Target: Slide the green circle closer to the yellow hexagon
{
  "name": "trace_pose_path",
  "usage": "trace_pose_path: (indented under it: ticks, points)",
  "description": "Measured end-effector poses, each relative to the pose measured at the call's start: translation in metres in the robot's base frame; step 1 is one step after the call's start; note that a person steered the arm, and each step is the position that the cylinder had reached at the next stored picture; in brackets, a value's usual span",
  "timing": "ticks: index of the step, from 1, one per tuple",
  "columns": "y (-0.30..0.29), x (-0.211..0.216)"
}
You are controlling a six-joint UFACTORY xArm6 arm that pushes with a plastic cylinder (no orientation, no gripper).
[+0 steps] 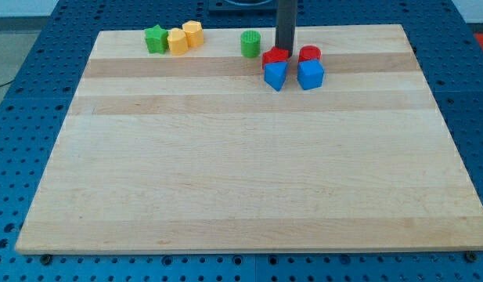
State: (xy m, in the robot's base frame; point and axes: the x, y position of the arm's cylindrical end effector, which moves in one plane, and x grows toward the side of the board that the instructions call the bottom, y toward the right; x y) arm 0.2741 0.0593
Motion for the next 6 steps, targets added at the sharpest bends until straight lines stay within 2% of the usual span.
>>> trace_pose_path:
  ticks: [2,3,6]
  points:
    - [-0.006,0.003]
    - [-0.011,-0.013]
    - [-0.093,-0.032]
